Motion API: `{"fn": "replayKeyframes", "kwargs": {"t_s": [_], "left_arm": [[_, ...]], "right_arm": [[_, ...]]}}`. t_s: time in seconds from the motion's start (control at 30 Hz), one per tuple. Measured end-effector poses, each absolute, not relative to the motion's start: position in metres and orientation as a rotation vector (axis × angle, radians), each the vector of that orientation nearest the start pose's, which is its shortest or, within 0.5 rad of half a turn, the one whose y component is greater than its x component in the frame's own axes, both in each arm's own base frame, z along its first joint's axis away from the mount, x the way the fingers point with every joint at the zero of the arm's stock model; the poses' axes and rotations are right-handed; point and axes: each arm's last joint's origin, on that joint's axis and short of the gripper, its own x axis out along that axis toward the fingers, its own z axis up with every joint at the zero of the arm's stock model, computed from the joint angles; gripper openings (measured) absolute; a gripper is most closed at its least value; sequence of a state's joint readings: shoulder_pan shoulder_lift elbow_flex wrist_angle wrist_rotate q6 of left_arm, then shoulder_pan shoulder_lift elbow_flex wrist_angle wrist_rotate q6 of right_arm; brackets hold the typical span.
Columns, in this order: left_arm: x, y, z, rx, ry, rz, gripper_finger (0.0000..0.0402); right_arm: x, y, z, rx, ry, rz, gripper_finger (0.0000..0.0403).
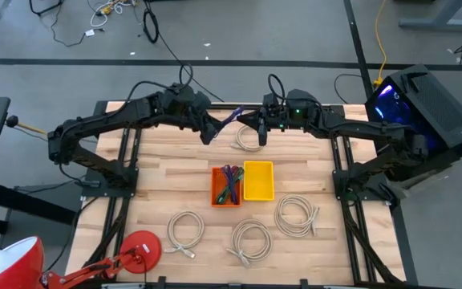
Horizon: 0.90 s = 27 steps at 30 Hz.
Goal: Pick & Place USB Port
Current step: Put the purple charger cable into the orange basket
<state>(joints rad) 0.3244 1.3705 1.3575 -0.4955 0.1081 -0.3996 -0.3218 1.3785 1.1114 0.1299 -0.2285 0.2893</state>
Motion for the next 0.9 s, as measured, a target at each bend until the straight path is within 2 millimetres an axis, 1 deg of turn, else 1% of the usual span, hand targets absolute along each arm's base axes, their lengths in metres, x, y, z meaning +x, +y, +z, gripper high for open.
{"fn": "replayKeyframes", "kwargs": {"t_s": [0.3,0.37,0.47,0.63,0.73,0.8,0.9], "left_arm": [[0.285,0.091,0.375,-0.505,0.422,0.263,0.0041],[0.285,0.091,0.375,-0.508,0.425,0.239,0.0046],[0.286,0.09,0.375,-0.507,0.42,0.206,0.0077],[0.288,0.09,0.381,-0.506,0.363,0.199,0.016],[0.288,0.094,0.381,-0.497,0.352,0.248,0.0202],[0.286,0.098,0.379,-0.493,0.36,0.3,0.022],[0.28,0.11,0.376,-0.472,0.384,0.371,0.0231]], "right_arm": [[0.302,-0.094,0.344,0.325,0.111,-0.11,0.0001],[0.302,-0.093,0.344,0.326,0.112,-0.098,0.0001],[0.302,-0.093,0.344,0.332,0.114,-0.091,0.0],[0.302,-0.093,0.344,0.332,0.116,-0.083,0.0],[0.303,-0.091,0.344,0.339,0.119,-0.065,0.0],[0.304,-0.086,0.344,0.343,0.123,-0.045,0.0],[0.307,-0.077,0.344,0.356,0.129,-0.008,0.0]]}}
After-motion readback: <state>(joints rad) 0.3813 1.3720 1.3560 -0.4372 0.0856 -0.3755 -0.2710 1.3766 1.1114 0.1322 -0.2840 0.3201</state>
